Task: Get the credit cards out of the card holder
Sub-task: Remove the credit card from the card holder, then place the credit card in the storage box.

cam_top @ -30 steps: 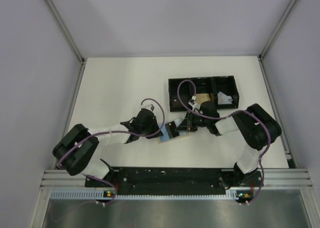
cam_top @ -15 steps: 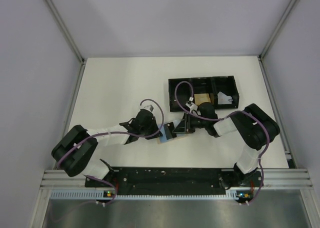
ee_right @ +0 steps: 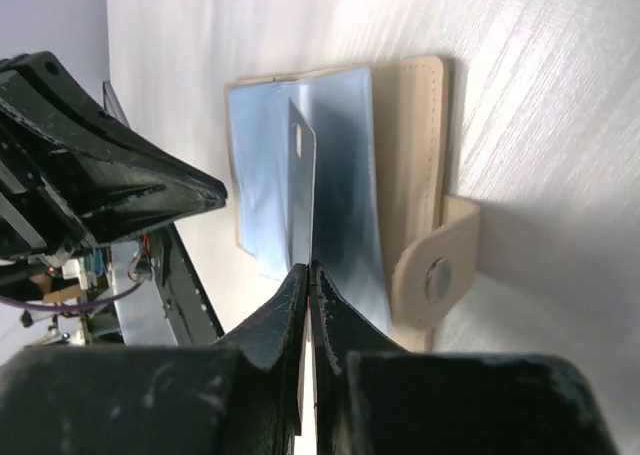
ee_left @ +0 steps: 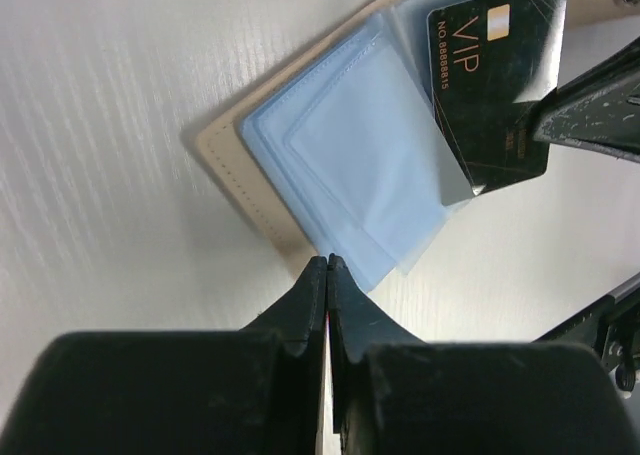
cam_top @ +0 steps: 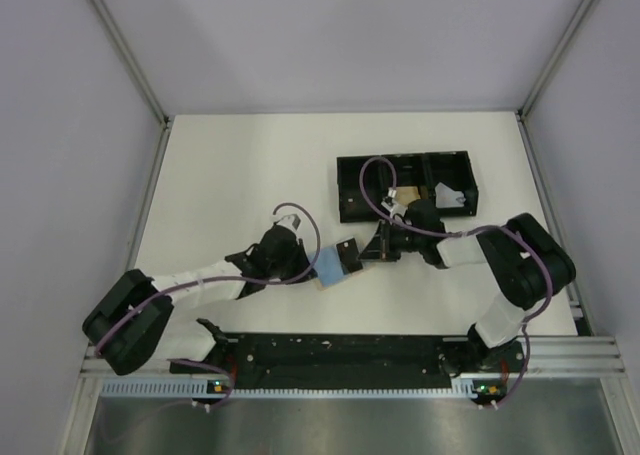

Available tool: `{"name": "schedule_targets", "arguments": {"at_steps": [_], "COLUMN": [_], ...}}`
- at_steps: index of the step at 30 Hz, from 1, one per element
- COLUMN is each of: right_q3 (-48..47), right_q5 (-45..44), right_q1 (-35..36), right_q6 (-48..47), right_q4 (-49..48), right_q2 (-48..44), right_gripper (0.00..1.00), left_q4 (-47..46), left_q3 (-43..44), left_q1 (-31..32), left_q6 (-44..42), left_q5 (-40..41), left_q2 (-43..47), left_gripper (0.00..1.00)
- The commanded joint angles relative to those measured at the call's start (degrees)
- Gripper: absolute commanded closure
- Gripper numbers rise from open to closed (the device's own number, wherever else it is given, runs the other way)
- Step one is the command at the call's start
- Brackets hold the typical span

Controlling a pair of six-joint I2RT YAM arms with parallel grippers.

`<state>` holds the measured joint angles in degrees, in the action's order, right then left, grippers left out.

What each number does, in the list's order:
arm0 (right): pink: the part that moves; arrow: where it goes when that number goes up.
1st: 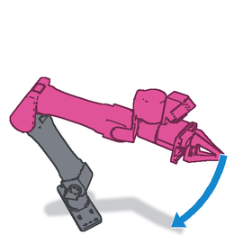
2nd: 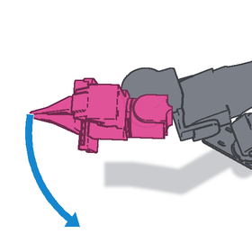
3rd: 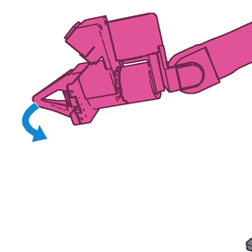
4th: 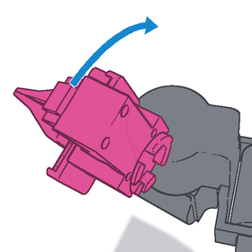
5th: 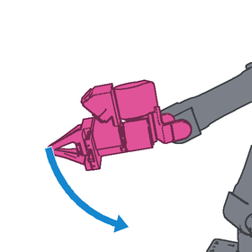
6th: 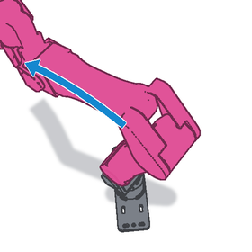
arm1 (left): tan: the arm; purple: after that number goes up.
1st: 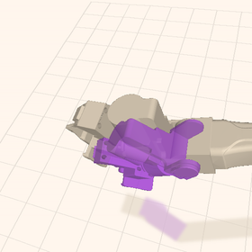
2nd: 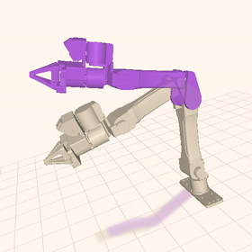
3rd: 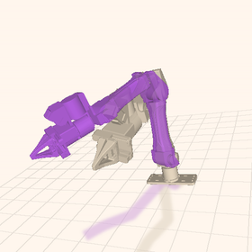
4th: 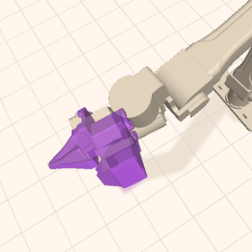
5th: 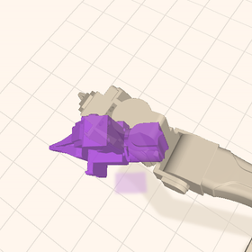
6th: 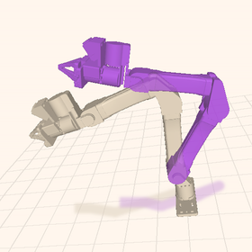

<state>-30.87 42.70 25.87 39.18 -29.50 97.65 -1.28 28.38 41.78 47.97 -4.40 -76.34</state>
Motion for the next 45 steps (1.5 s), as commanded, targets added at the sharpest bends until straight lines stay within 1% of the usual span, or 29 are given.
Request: {"name": "schedule_targets", "arguments": {"at_steps": [1,2,4,6,8,9,12,15,16,18,23,26,27,29,30,33,37,39,42,45], "right_q3": [-3.2,-3.9,-5.3,-6.5,-7.0,-7.2,-8.1,-8.8,-9.0,-9.5,-10.3,-10.4,-10.5,-10.4,-10.4,-10.4,-10.5,-10.4,-10.3,-10.3], "right_q5": [-0.9,-1.4,-2.4,-2.7,-2.5,-2.4,-2.0,-1.0,-0.8,0.0,2.5,3.5,3.7,4.3,4.5,5.1,5.7,5.5,5.7,5.9], "right_q1": [-0.6,-0.6,-0.5,-0.5,-0.5,-0.5,-0.4,0.4,0.7,1.9,5.5,6.8,7.3,7.8,8.0,8.4,8.9,8.9,9.1,9.4], "right_q6": [-8.1,-9.5,-12.4,-14.7,-16.3,-17.4,-19.8,-22.1,-23.0,-24.8,-28.8,-30.8,-31.3,-32.0,-32.3,-32.9,-33.4,-33.5,-33.7,-33.8], "right_q4": [10.2,13.0,18.0,21.8,24.6,25.4,28.6,32.0,32.7,33.9,36.1,36.8,37.1,37.1,37.1,37.1,36.9,36.9,36.6,36.5], "right_q2": [-6.6,-8.1,-10.2,-12.2,-14.4,-15.4,-18.4,-21.7,-22.8,-25.3,-30.0,-31.9,-32.3,-33.5,-33.9,-35.2,-36.3,-36.7,-37.2,-37.2], "right_gripper": [1.0,1.0,1.0,1.0,1.0,1.0,1.0,1.0,1.0,1.0,1.0,1.0,1.0,1.0,1.0,1.0,1.0,1.0,1.0,1.0], "left_q4": [-2.6,-3.0,-3.6,-4.5,-6.4,-7.9,-12.1,-11.9,-11.5,-10.2,-6.6,-2.5,-0.9,1.0,3.9,7.8,10.8,14.4,18.3,18.6], "left_q3": [-1.5,-1.3,-0.5,0.6,1.6,2.0,3.9,8.0,9.5,12.0,17.0,18.7,19.3,20.8,21.6,24.3,27.9,29.7,32.2,32.3], "left_q1": [0.2,0.2,0.2,0.1,-0.2,-0.7,-3.2,-5.8,-6.5,-7.8,-8.1,-8.2,-8.2,-8.3,-8.2,-8.3,-8.3,-8.2,-8.2,-8.2], "left_q6": [-8.7,-10.9,-16.0,-21.7,-24.9,-26.9,-32.5,-38.2,-40.3,-44.3,-52.7,-59.5,-60.8,-61.9,-62.5,-63.7,-63.5,-64.2,-65.3,-65.1], "left_q5": [0.5,0.3,-0.3,-1.0,-1.0,-3.1,-11.7,-19.1,-22.9,-30.2,-38.6,-44.5,-46.3,-49.0,-50.0,-52.6,-60.1,-62.6,-64.8,-66.4], "left_q2": [7.9,9.4,12.2,14.7,15.9,16.0,14.6,11.3,10.3,9.1,7.8,7.3,7.1,6.2,5.7,3.0,-2.1,-4.1,-6.3,-7.0], "left_gripper": [0.93,0.87,0.69,0.46,0.29,0.25,0.21,0.19,0.19,0.02,0.02,0.11,0.12,0.16,0.17,0.21,0.3,0.37,0.44,0.57]}}
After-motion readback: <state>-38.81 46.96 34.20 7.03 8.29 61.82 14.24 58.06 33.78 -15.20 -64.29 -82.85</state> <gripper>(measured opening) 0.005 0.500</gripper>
